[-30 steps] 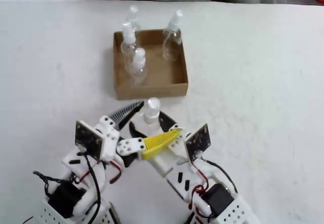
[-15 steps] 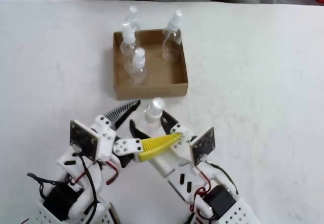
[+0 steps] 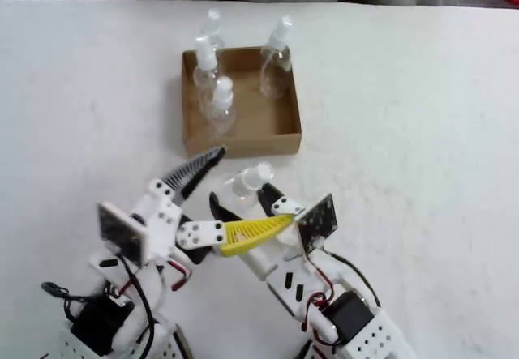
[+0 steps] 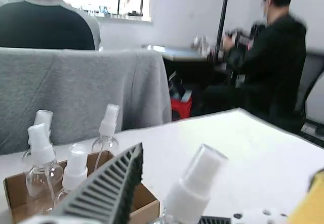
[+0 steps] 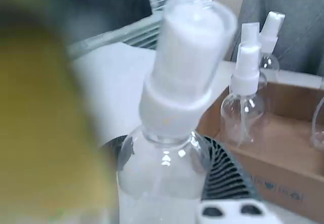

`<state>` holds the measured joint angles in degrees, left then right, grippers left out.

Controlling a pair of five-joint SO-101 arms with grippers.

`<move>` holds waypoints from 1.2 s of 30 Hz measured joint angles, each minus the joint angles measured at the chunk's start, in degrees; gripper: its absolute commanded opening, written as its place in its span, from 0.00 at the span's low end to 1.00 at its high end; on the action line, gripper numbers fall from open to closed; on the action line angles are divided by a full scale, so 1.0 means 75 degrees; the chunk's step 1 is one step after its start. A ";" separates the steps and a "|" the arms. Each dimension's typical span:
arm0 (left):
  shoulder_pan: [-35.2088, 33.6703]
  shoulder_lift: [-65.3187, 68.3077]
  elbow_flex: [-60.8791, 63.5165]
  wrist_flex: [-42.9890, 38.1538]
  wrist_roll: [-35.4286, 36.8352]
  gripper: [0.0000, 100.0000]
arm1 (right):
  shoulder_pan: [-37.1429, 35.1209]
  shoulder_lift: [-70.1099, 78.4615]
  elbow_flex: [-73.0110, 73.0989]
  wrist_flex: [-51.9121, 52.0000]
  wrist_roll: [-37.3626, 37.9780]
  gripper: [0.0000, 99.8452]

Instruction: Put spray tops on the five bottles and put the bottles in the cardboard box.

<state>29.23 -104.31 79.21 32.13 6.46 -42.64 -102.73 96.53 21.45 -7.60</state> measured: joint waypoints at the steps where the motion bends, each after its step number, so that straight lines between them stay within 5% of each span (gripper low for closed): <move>1: 0.0082 -0.0012 0.0000 -0.0035 0.0035 0.48 | 0.0012 0.0012 0.0000 0.0000 0.0000 0.02; 12: -0.0047 0.0023 -0.0234 -0.0047 0.0117 0.48 | 0.0012 0.0023 0.0000 0.0000 0.0000 0.02; 30: -0.3141 -0.0070 -0.1758 -0.0012 0.0117 0.48 | 0.0012 0.0023 0.0000 0.0105 0.0000 0.02; 36: -0.3704 -0.0070 -0.1934 0.1360 0.0164 0.48 | 0.0012 0.0023 0.0000 0.0105 0.0000 0.02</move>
<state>1.45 -104.84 64.70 42.33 7.69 -42.55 -102.55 96.53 22.24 -7.60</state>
